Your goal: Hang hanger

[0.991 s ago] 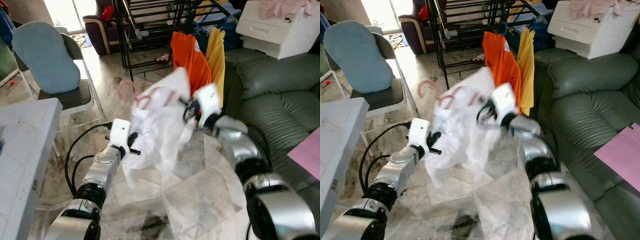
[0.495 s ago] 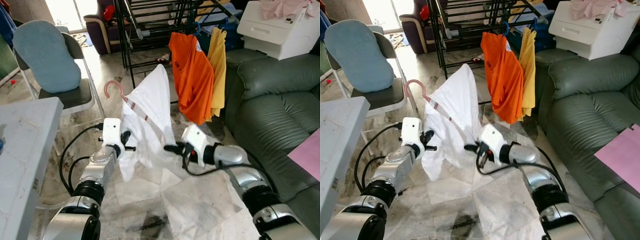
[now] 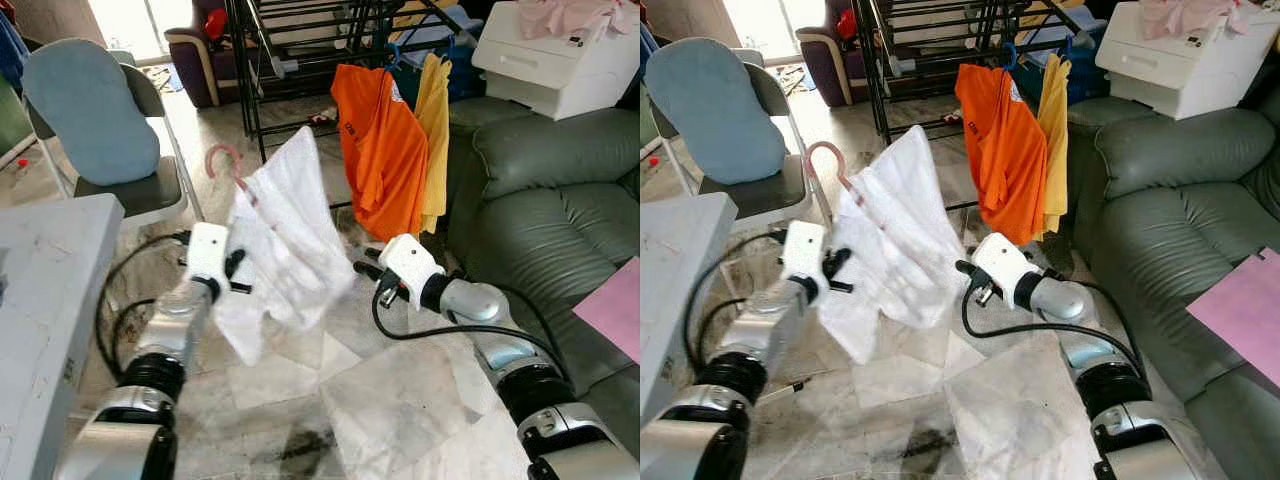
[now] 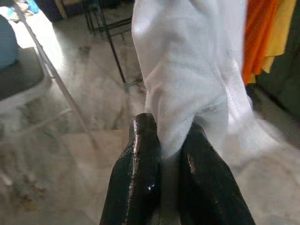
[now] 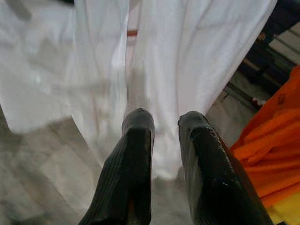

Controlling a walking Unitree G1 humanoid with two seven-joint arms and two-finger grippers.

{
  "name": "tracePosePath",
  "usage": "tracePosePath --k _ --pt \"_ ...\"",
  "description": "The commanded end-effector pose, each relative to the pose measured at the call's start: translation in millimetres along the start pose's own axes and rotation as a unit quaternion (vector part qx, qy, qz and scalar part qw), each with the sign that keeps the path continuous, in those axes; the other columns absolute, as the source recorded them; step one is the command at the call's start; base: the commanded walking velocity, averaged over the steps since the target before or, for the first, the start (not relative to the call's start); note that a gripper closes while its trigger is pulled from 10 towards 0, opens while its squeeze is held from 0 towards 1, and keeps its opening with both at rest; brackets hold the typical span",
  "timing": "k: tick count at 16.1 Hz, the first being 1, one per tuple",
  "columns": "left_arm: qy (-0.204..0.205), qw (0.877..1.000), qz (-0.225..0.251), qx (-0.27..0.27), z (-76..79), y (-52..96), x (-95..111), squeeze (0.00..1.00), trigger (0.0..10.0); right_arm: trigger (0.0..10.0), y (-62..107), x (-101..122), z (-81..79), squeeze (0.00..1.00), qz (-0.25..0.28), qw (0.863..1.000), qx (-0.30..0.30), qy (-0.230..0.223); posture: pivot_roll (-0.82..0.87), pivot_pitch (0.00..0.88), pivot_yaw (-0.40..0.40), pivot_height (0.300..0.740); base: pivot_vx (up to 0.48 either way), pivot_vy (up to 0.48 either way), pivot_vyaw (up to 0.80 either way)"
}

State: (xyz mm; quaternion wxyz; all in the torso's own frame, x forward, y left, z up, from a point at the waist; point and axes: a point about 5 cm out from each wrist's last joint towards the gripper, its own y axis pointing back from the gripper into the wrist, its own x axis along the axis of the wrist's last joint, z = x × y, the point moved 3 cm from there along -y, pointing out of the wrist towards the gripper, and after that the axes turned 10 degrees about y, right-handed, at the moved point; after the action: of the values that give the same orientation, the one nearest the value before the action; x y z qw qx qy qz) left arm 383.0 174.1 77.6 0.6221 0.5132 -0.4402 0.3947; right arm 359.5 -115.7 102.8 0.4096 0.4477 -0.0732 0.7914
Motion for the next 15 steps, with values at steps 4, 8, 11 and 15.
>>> tracePosePath --k 4,8,11,15 --pt "-0.136 0.985 0.048 -0.093 10.0 2.7 27.7 0.0 0.0 10.0 3.6 16.3 -1.3 1.0 0.049 0.997 0.05 0.039 -0.11 0.0 0.014 0.74 0.0 0.0 0.0" --pt "-0.24 0.949 -0.028 -0.202 9.1 19.6 -5.7 0.0 0.0 10.0 20.4 17.4 8.7 1.0 0.051 0.987 0.108 0.107 -0.11 0.0 0.016 0.74 0.0 0.0 0.0" --pt "-0.299 0.918 -0.052 -0.255 12.0 30.2 -22.3 0.0 0.0 10.0 27.5 20.8 16.7 1.0 0.054 0.982 0.129 0.125 -0.11 0.0 0.017 0.74 0.0 0.0 0.0" --pt "-0.352 0.883 -0.015 -0.309 31.7 34.3 -16.7 0.0 0.0 10.0 31.6 14.1 19.0 1.0 0.04 0.978 0.159 0.128 -0.1 0.0 0.013 0.74 0.0 0.0 0.0"
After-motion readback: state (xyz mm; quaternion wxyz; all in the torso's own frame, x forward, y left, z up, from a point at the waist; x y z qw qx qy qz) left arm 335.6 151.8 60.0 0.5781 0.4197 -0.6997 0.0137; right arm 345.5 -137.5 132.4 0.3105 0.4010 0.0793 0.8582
